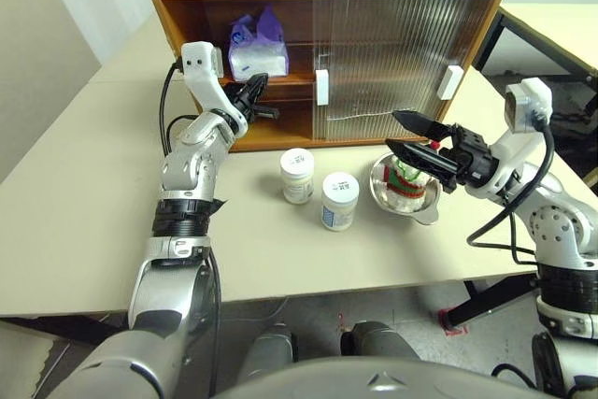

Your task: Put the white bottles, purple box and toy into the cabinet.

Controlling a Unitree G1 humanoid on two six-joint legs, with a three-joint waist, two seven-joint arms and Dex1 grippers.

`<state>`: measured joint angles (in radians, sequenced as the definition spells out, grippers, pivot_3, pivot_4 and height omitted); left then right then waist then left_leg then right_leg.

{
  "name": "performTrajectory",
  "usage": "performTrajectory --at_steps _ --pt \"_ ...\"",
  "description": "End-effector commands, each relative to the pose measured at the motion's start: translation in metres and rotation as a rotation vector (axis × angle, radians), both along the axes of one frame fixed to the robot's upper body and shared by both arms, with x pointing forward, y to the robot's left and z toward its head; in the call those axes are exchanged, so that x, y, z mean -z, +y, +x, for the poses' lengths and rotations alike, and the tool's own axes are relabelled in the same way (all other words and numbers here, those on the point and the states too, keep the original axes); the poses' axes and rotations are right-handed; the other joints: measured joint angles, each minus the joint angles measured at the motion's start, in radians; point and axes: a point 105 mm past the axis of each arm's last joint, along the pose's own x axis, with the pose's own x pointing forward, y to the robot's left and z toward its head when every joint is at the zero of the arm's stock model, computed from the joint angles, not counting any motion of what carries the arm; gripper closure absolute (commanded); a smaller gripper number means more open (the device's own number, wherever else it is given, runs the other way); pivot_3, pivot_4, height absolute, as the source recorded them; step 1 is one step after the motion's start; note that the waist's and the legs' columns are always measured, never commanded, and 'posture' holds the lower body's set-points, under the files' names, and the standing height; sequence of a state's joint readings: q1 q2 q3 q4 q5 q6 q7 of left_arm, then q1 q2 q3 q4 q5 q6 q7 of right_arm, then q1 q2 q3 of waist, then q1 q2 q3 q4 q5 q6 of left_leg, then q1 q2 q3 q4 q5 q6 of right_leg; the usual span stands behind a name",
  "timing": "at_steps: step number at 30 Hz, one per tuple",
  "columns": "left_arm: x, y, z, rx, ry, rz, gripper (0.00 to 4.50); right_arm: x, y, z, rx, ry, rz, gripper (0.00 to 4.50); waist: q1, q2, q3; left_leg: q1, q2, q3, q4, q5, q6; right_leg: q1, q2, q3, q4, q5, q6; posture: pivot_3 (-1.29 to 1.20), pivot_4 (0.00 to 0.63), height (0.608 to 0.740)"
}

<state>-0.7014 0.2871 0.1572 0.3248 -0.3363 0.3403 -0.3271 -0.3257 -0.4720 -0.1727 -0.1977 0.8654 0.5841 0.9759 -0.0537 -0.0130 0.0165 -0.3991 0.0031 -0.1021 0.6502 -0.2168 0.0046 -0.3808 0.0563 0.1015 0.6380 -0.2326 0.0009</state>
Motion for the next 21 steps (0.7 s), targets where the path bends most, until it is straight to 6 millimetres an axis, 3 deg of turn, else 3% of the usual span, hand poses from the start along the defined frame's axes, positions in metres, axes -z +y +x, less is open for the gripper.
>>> performTrajectory --at_steps 1,15,21 --pt "-0.003 0.004 0.008 -0.046 -0.019 0.002 4.47 -0.001 0.001 -0.003 -0.006 -0.001 -0.001 0.00 -0.001 0.000 0.000 0.000 0.000 0.000 0.000 0.000 0.000 0.000 0.000 0.000 0.000 0.000 0.000 -0.14 0.023 0.740" --pt "-0.002 0.008 0.017 -0.113 -0.041 0.011 4.47 -0.001 0.001 -0.003 -0.005 -0.002 -0.001 0.00 -0.002 0.000 0.000 0.000 -0.002 0.002 0.000 0.000 0.001 0.003 0.002 0.000 -0.004 0.001 0.003 -0.14 0.019 0.740" --pt "-0.013 -0.006 0.006 0.016 -0.090 -0.061 4.47 -0.001 0.002 -0.002 -0.008 0.001 -0.002 0.00 -0.002 0.000 0.000 0.000 -0.002 0.001 0.002 0.000 0.001 0.003 0.001 0.000 -0.004 0.002 0.003 -0.14 0.018 0.740"
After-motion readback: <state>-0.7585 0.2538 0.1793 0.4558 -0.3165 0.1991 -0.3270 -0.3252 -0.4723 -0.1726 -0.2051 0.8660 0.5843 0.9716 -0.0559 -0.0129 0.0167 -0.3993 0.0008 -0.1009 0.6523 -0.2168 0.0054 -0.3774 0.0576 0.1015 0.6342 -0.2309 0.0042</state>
